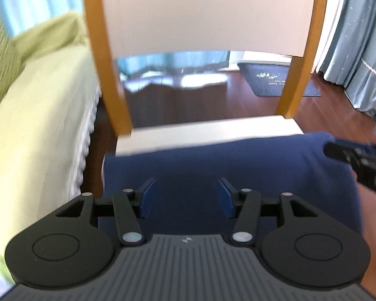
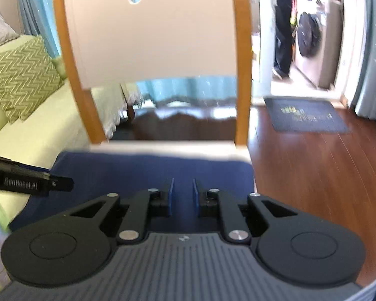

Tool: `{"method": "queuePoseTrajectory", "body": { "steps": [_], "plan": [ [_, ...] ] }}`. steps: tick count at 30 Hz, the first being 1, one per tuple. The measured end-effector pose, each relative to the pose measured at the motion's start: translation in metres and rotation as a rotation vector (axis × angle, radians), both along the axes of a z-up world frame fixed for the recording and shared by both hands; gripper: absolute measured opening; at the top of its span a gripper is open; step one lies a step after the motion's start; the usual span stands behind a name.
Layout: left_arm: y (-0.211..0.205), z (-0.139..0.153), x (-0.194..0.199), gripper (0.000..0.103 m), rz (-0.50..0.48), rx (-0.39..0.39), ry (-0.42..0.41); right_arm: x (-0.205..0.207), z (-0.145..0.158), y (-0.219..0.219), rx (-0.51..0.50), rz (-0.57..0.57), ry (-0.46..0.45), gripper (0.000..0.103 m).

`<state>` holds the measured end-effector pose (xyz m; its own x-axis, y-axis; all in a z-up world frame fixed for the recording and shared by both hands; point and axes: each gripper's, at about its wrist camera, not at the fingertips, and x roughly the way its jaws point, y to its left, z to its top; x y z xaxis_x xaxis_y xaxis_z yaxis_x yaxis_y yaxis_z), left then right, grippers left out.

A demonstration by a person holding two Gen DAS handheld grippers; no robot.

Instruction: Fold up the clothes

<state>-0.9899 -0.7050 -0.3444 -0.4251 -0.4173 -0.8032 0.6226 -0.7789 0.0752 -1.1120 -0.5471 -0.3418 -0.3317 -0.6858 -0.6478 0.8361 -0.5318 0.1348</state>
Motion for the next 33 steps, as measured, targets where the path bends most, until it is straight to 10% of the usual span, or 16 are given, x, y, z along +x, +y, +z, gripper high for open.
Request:
{"method": "queuePoseTrajectory", "body": {
  "steps": [4,11,17,22,33],
  "plan": [
    [-0.023,-0.025,0.016,0.071,0.056,-0.064,-0.058,-0.032,-0.047,-0.021,0.153,-0.051,0.030,0.007],
    [-0.034,0.011,0.059,0.063,0.158,-0.024,0.017,-0.033,-0.018,0.034,0.112,-0.302,0.001,0.008],
    [0.022,0.000,0.066,0.068,0.028,0.059,0.013,0.043,-0.023,0.060,0.064,-0.125,-0.112,0.017],
    [0.047,-0.007,0.099,0.067,0.073,0.049,-0.012,0.065,-0.048,0.087,0.273,-0.280,-0.092,0.019],
    [0.062,0.003,0.102,0.077,0.132,0.051,-0.051,0.069,-0.048,0.087,0.192,-0.273,-0.121,0.039]
  ]
}}
